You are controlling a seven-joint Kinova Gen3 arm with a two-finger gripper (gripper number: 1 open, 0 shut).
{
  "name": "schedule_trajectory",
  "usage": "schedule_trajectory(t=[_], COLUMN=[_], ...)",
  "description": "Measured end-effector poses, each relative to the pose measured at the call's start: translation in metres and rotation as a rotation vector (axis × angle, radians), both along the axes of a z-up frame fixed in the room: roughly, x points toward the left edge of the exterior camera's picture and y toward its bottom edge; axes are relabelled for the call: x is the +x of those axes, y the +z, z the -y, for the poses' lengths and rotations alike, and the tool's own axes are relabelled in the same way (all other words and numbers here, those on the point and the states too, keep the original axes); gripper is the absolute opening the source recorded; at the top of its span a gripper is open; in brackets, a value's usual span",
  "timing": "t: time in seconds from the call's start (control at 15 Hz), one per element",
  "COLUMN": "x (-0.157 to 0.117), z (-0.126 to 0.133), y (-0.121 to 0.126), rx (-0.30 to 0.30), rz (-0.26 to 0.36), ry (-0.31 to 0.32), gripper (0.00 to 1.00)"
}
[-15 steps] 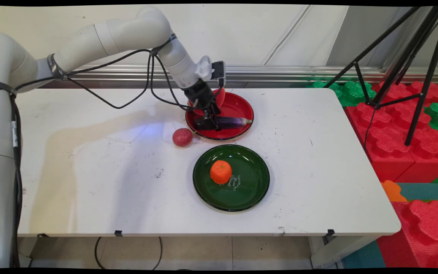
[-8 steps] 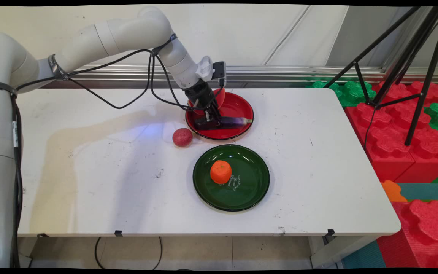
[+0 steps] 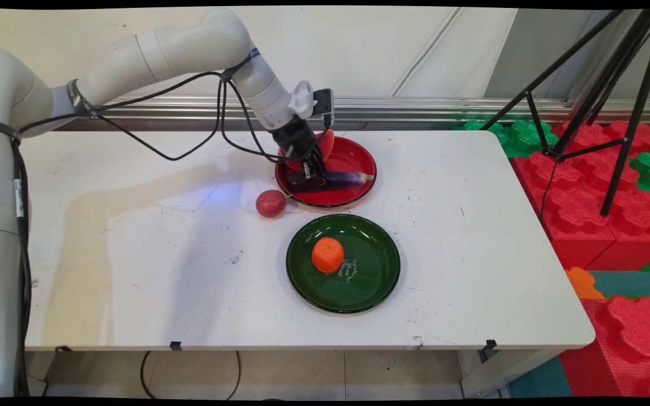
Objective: Place the picked object on the table
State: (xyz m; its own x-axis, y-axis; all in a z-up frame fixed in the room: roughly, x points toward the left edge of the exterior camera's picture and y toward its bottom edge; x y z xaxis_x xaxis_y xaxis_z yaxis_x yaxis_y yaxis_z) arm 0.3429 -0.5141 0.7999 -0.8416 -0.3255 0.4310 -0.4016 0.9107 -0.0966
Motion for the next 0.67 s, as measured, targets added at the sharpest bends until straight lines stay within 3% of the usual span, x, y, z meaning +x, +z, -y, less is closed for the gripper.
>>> schedule_trajectory(t=[0.67], x=[0.015], z=[-0.023], y=[0.032], rx=[-0.064], rz=[-0.051], ry=[0.049], gripper=[0.00])
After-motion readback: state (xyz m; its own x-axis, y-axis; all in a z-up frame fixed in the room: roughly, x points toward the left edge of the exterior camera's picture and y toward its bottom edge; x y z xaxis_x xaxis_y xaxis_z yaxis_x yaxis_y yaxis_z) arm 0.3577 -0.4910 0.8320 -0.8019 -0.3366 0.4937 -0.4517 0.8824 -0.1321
